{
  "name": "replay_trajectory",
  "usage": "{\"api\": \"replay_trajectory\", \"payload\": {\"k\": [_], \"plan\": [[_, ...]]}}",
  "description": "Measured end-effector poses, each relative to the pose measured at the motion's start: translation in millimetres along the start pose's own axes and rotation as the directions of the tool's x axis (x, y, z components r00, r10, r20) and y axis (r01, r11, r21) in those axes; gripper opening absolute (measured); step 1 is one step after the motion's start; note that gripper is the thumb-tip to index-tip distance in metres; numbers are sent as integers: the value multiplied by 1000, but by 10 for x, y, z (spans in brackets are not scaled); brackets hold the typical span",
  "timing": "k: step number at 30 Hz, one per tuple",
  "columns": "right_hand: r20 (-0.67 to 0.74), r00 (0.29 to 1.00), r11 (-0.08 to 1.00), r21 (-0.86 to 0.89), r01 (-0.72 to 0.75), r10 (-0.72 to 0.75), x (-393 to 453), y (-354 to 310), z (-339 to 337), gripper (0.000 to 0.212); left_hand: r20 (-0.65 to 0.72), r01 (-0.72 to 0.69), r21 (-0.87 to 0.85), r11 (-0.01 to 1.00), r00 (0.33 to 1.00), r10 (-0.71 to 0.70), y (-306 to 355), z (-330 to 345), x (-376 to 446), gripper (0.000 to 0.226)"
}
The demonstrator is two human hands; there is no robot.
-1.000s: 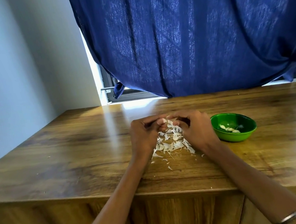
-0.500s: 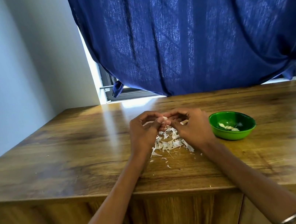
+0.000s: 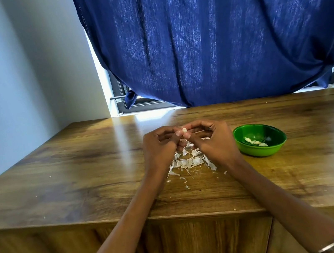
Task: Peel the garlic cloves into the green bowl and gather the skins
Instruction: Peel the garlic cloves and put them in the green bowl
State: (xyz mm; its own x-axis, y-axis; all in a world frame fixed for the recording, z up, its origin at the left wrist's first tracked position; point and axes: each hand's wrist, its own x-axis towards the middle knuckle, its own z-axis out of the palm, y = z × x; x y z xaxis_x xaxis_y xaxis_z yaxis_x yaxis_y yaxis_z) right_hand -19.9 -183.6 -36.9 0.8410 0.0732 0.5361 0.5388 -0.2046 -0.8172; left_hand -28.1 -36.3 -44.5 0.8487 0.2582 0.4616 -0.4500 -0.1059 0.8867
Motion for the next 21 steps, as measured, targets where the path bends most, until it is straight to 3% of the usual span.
{"api": "replay_trajectory", "payload": {"k": [7,15,18,21], "plan": [[-45,999,999,-22,28,-29,-2,-4,-23,17,20,-75,83,994,997,74,42,27,-26,5],[2,1000,999,-43,-9,10,-1,-18,-50,12,47,-91,37,995,995,89,140,8,-80,6],[26,999,999,36,-33,32,-13,-65,-52,10,34,-90,19,996,995,90,153,11,-81,6],[95,982,965,191,-179,164,-19,-130,-81,12,23,-92,18,996,996,91,149,13,-88,8]]}}
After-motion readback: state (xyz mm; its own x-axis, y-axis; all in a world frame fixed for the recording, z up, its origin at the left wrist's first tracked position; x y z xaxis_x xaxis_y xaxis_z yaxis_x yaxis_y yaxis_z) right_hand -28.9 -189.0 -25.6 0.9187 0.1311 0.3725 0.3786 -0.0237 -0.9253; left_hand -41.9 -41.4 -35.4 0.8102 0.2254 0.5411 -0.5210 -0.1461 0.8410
